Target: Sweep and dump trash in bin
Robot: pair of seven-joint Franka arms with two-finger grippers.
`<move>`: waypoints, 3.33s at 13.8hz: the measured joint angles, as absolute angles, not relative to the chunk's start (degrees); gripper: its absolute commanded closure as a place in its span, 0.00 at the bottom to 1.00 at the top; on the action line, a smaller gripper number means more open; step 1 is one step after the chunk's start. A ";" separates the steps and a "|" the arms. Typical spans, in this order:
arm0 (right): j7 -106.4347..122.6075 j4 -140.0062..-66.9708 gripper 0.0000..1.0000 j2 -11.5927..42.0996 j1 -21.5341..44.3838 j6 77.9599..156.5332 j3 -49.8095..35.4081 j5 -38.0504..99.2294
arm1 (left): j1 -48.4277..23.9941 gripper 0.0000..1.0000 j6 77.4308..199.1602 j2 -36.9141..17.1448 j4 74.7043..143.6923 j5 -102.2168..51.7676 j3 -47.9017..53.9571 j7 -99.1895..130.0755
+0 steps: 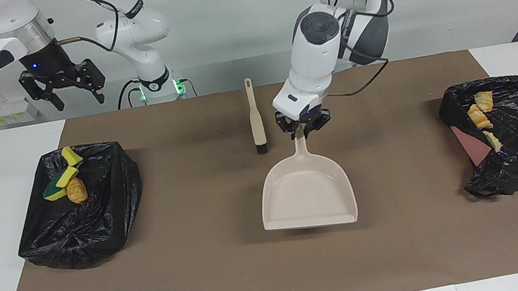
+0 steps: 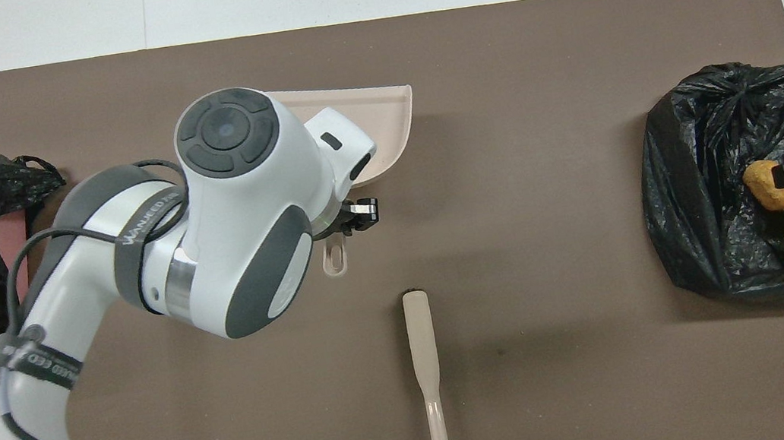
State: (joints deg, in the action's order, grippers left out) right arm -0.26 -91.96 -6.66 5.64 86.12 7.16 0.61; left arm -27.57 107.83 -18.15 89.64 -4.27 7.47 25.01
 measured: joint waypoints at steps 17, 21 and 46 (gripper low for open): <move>0.16 -92.39 0.00 -6.66 5.81 86.97 7.09 -0.01 | -31.48 0.00 117.54 -21.94 92.19 -4.30 5.70 30.20; 0.16 -92.41 0.00 -6.66 5.81 86.97 7.09 -0.01 | -24.81 0.00 113.41 -16.18 91.78 -4.27 5.12 28.80; 0.16 -92.42 0.00 -6.66 5.79 86.97 7.09 -0.05 | 0.45 0.00 90.03 0.95 90.83 -2.81 2.98 -4.90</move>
State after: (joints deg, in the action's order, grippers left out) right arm 0.16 -92.42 -6.66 5.79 86.97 7.09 -0.05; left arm 0.45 90.03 0.95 90.83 -2.81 2.98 -4.90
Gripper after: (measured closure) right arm 0.000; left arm 0.000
